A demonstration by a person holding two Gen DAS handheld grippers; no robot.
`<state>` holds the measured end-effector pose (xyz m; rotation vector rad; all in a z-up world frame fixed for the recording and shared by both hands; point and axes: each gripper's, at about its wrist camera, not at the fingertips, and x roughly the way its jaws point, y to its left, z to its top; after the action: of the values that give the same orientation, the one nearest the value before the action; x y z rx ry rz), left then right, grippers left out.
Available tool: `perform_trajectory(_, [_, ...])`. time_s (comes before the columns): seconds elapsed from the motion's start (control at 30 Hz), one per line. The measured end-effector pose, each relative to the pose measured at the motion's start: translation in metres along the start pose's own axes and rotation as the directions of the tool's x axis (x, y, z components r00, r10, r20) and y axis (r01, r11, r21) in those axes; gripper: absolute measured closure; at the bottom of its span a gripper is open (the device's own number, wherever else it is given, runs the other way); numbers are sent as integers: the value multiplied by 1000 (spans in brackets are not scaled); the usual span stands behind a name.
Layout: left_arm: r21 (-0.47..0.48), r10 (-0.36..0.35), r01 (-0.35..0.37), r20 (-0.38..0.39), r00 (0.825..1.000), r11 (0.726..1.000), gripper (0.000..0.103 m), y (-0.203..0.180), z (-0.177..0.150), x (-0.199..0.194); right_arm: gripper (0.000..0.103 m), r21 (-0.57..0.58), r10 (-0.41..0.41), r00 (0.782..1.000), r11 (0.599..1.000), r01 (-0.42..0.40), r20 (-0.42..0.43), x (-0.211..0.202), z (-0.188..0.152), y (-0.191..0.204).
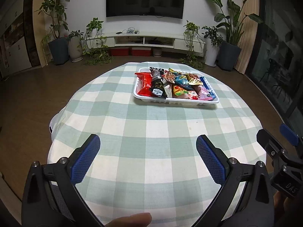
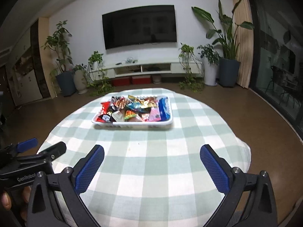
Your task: Organize snacks
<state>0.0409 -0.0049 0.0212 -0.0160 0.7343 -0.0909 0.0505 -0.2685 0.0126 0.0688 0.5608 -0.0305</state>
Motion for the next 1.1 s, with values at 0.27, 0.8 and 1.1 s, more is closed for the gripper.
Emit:
perform_trajectory(0.27, [5, 8, -8, -17, 1000, 1000, 0, 3, -5, 7, 0, 3, -9, 1000, 1000, 9, -24, 2, -5, 0])
perform_trajectory(0.8, [4, 7, -7, -35, 999, 1000, 0, 6, -9, 14, 0, -3, -6, 999, 1000, 6, -52, 7, -12, 3])
perform_trajectory(1.1, [3, 8, -7, -35, 999, 1000, 0, 6, -11, 14, 0, -2, -6, 998, 1000, 6, -58, 6, -12, 4])
